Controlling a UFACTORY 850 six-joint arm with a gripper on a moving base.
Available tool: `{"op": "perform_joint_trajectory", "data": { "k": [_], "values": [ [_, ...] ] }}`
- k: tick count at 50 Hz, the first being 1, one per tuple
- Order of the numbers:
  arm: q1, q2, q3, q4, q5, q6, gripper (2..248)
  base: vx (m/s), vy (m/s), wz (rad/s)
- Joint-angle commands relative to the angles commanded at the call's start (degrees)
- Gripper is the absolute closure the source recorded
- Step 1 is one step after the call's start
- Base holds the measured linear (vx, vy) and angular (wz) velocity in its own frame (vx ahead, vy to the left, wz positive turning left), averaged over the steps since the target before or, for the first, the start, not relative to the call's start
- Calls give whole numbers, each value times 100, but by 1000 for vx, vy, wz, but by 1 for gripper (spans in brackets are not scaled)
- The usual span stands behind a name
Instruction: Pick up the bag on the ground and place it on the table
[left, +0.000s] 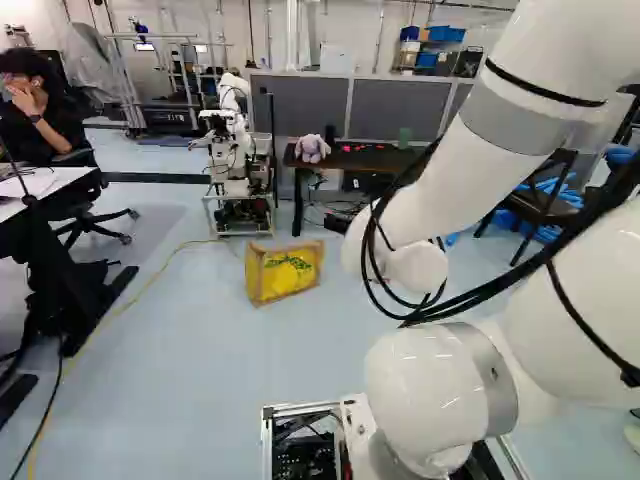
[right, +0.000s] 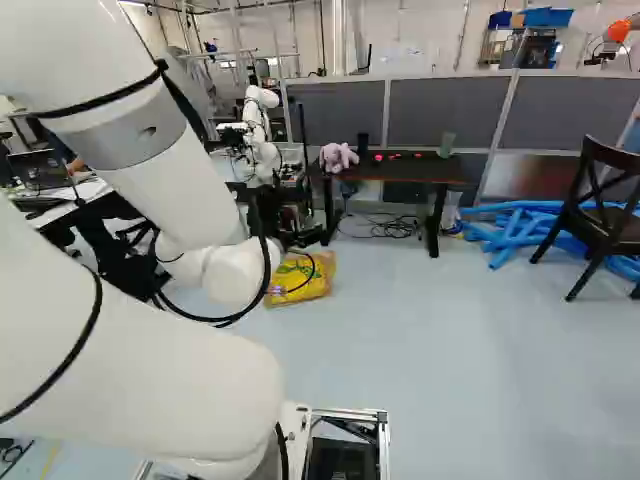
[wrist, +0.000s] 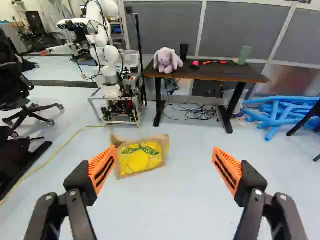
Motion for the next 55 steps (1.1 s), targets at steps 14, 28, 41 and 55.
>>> {"op": "perform_joint_trajectory", "data": {
  "k": [14,28,41,55],
  "values": [
    [0,0,0,0,0,0,3,0,0,0],
    [0,0,0,0,0,0,3,0,0,0],
    [0,0,0,0,0,0,3,0,0,0],
    [0,0,0,0,0,0,3,48,0,-2]
  ]
}}
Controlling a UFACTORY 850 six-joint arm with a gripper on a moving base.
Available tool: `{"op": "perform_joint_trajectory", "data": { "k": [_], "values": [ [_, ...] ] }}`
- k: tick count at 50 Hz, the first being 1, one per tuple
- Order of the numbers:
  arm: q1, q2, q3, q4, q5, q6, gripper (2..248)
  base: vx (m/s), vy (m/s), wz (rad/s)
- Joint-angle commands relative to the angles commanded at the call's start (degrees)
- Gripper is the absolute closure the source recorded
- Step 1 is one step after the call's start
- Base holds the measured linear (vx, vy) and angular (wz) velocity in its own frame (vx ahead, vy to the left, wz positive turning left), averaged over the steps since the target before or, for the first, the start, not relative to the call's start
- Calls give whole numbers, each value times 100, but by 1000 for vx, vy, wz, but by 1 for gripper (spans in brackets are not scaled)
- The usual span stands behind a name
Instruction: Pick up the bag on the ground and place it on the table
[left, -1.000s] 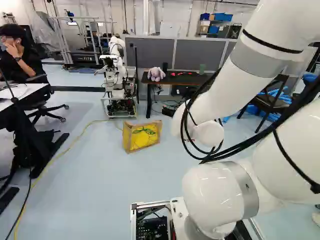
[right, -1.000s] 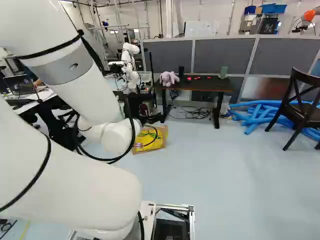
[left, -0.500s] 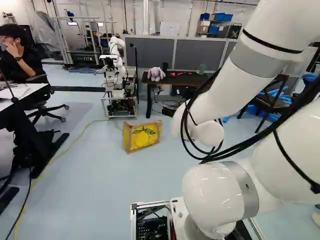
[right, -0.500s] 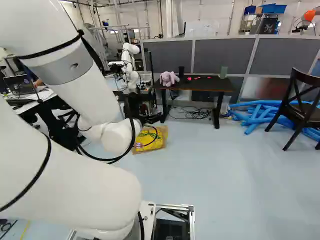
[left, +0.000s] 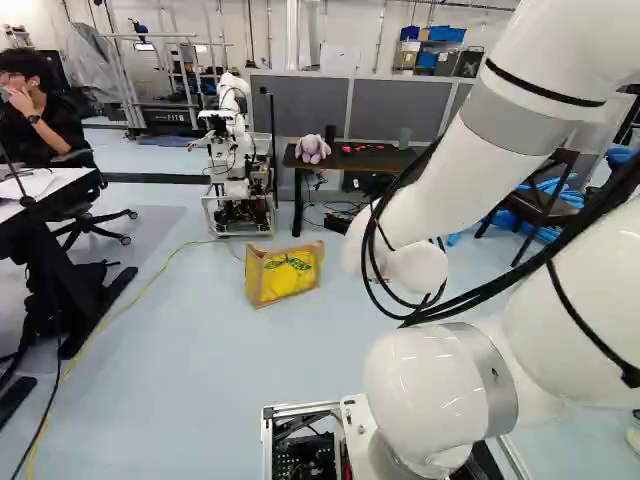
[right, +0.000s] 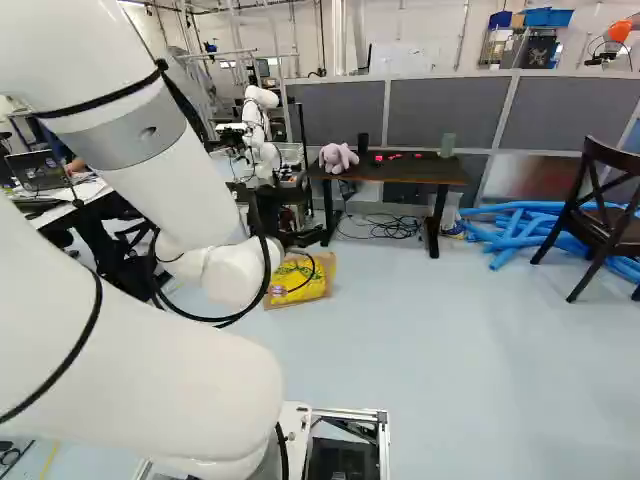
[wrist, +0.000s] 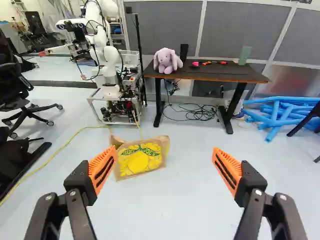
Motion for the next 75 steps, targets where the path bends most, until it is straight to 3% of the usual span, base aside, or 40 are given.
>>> {"op": "perform_joint_trajectory", "data": {
  "k": [58,75],
  "values": [
    [0,0,0,0,0,0,3,168,-53,5],
    [0,0,0,0,0,0,3,182,-38,159]
  ]
}}
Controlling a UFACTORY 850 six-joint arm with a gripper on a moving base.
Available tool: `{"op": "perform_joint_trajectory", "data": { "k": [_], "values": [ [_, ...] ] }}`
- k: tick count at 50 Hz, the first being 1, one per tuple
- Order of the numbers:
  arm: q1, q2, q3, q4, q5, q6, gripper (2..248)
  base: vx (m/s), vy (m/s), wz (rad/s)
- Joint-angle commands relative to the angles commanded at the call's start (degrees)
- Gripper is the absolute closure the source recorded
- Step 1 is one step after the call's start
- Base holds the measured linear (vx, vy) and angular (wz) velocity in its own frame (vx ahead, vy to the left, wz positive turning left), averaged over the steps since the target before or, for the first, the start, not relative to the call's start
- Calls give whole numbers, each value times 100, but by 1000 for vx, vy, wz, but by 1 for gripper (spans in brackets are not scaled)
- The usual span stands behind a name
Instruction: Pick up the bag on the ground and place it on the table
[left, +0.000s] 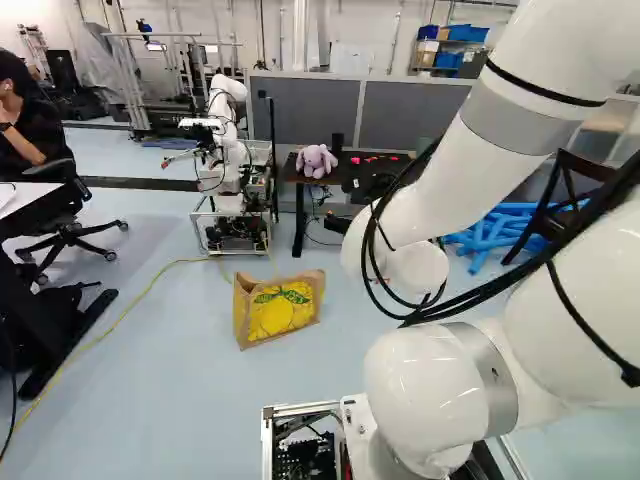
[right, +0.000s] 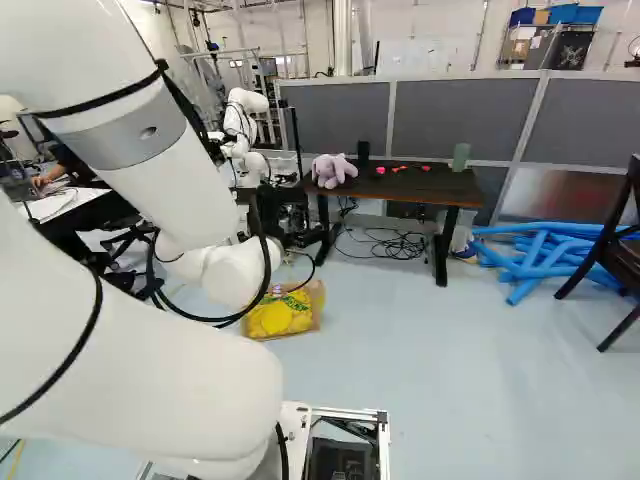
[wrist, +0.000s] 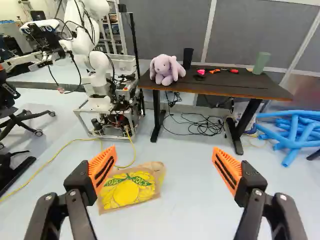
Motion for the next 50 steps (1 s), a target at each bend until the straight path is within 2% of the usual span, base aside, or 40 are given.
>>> {"op": "perform_joint_trajectory", "data": {
  "k": [31,50],
  "values": [
    [0,0,0,0,0,0,3,181,-24,190],
    [0,0,0,0,0,0,3,178,46,215]
  ]
}}
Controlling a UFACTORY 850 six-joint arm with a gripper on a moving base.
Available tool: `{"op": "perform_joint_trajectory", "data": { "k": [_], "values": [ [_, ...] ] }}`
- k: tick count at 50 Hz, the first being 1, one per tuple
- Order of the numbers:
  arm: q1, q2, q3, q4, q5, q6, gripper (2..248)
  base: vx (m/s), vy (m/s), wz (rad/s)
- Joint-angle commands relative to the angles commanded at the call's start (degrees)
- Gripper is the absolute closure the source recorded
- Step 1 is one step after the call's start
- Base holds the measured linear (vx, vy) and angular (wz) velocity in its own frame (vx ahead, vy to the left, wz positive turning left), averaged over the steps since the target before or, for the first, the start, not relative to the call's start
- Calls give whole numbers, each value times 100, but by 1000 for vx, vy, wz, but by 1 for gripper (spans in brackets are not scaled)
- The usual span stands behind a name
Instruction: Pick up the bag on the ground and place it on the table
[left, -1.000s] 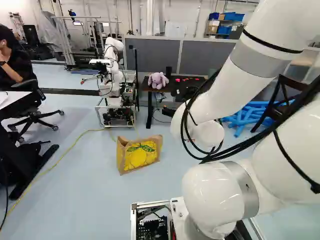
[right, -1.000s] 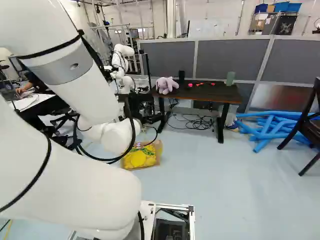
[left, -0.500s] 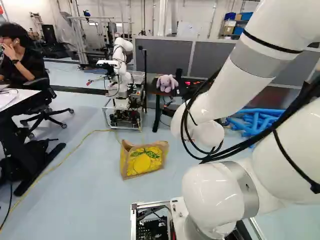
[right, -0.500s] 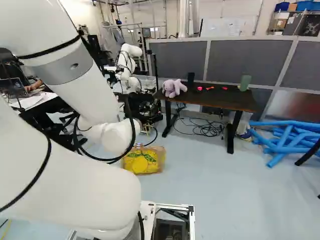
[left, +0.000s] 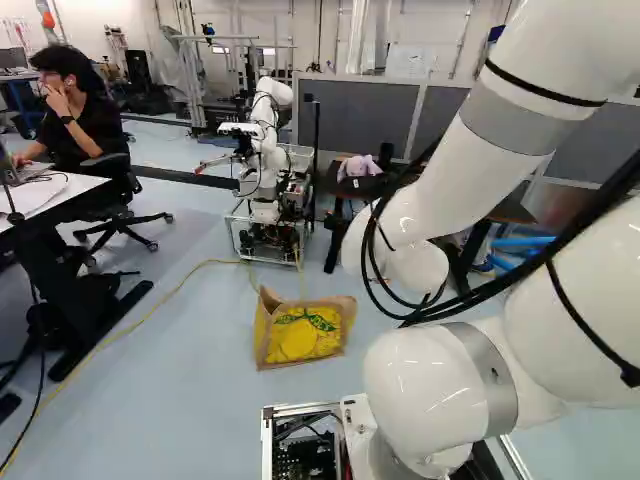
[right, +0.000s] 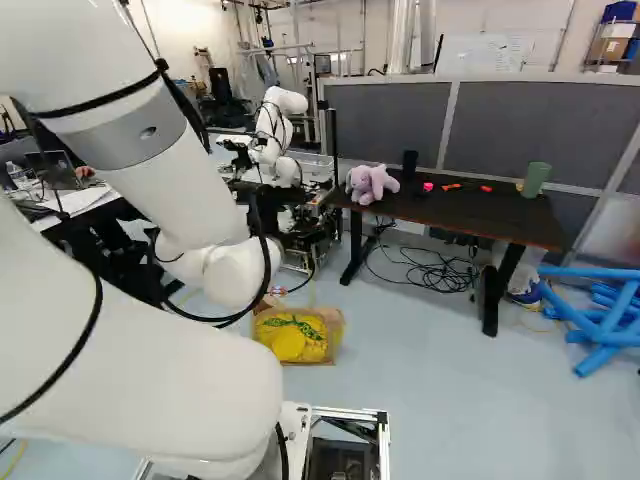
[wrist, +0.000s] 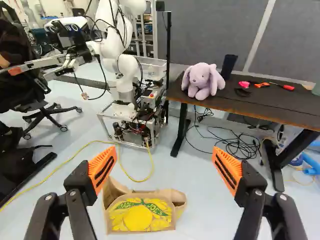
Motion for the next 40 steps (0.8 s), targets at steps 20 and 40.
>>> {"op": "perform_joint_trajectory", "data": {
  "k": [20,40],
  "values": [
    [0,-87,-73,0,0,0,3,150,11,32],
    [0,-562,-489,-7,-9,0,3,18,0,-2]
  ]
}}
